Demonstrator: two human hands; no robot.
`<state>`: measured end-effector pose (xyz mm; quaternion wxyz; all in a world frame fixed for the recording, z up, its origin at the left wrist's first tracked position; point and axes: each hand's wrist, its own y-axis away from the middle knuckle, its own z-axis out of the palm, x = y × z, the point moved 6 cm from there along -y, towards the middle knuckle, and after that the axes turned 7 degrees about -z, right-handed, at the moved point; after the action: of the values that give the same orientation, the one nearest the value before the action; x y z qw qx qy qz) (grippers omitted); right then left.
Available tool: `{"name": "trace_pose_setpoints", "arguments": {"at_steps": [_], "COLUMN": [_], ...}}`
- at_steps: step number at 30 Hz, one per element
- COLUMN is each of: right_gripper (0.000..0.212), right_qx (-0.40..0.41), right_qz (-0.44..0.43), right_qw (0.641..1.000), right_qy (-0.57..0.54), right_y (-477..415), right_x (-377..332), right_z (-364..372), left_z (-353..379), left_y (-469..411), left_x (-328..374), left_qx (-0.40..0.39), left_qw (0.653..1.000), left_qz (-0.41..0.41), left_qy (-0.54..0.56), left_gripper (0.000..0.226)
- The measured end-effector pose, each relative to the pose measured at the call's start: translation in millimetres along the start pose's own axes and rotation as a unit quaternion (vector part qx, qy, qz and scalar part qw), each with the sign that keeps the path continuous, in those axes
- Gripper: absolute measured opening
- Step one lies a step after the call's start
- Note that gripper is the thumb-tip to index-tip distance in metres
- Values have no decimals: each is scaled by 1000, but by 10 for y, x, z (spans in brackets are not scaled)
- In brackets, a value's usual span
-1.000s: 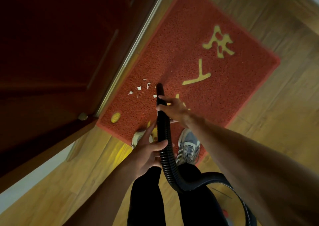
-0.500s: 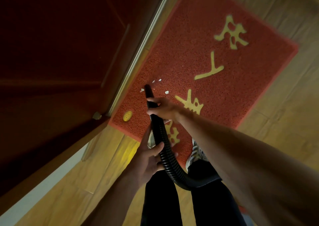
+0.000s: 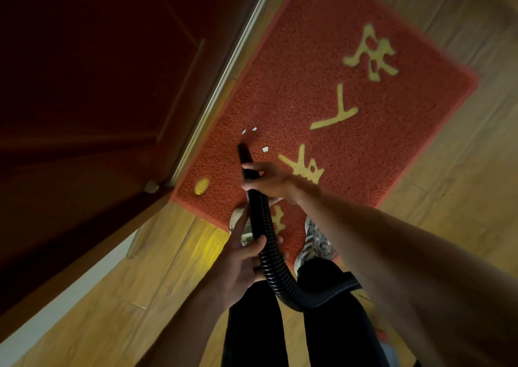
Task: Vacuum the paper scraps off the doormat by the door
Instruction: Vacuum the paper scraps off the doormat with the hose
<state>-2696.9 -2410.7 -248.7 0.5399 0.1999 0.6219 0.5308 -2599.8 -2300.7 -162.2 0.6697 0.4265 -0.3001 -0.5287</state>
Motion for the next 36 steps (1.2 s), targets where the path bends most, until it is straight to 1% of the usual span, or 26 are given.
{"name": "trace_pose_setpoints", "arguments": {"at_steps": [4,10,16,23,26,29,33,34,36], "right_gripper": [60,59,60,62,62,61,60,60,60], "right_qx": [46,92,74,51,44,59,73,75,78], "right_qz": [-3,-32,-40,-13,-8,-9,-3,-1,-1], "right_qw": [998,992,995,998,999,997,996,996,996], "right_qy": [-37,-75,-50,-22,-31,-41,-50,-53,-52], "right_y": [105,95,-28,18,17,13,11,7,8], "right_x": [79,24,-117,4,39,56,92,100,88], "right_z": [-197,-320,-262,-40,63,140,194,197,202], "left_z": [143,213,116,-24,-98,-198,-250,-254,-273], "left_y": [-46,-126,-127,-8,33,54,75,82,105], "left_x": [35,164,292,87,54,29,37,39,61], "left_qx": [7,14,14,14,15,15,-10,-13,-11], "left_qw": [1000,997,997,999,999,999,999,999,999], "left_qz": [-4,-1,13,-6,-10,-19,-27,-26,-21], "left_qy": [-30,-70,-69,-47,-43,-42,-38,-40,-48], "left_gripper": [76,80,73,72,72,77,94,94,84]}}
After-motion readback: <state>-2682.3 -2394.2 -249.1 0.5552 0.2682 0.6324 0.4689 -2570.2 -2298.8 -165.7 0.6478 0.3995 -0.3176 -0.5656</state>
